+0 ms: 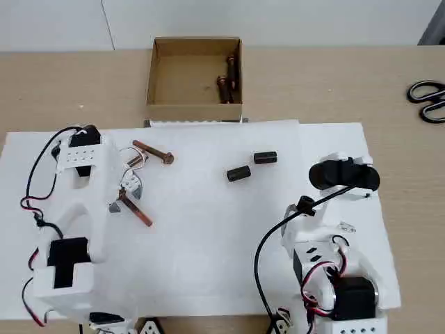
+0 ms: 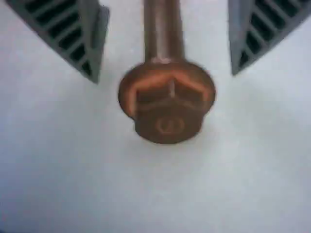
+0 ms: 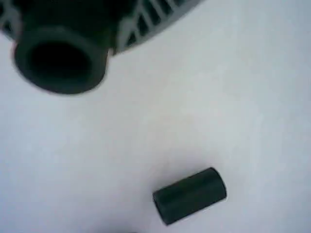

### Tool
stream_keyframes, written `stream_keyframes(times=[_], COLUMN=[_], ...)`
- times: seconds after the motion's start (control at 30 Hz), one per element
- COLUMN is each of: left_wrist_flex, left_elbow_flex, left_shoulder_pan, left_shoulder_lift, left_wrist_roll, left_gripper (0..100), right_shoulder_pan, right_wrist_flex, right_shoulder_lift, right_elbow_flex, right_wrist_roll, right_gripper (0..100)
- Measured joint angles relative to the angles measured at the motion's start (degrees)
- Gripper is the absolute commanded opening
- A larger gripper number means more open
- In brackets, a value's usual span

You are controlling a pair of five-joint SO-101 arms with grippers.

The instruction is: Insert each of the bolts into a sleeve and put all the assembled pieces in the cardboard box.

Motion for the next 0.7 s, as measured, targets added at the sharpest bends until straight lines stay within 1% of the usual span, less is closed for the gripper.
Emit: stream_keyframes(times=[0.07,0.17,0.2,0.5,0.63,0.7], left_wrist_flex=[-0.97,-2.46,-2.81,-3.60,-1.58,0.70], left_elbow_flex=[0.00,-0.35,-0.62,-2.11,-1.93,-1.85], left_shoulder_pan=[0.00,0.35,0.44,0.70,0.44,0.09], left_shoulder_lift=[0.79,1.85,2.20,3.69,1.49,-1.23], left_wrist_roll=[0.00,0.00,0.00,0.00,0.00,0.18], left_gripper=[12,1,0,0,0,0], right_shoulder_pan=[0.00,0.00,0.00,0.00,0.00,0.00], right_wrist_flex=[0.00,0.00,0.00,0.00,0.00,0.00], right_shoulder_lift=[0.00,0.00,0.00,0.00,0.00,0.00], right_elbow_flex=[0.00,0.00,0.00,0.00,0.00,0.00], right_wrist_roll=[0.00,0.00,0.00,0.00,0.00,0.00], right_gripper=[0.2,0.2,0.2,0.2,0.2,0.2])
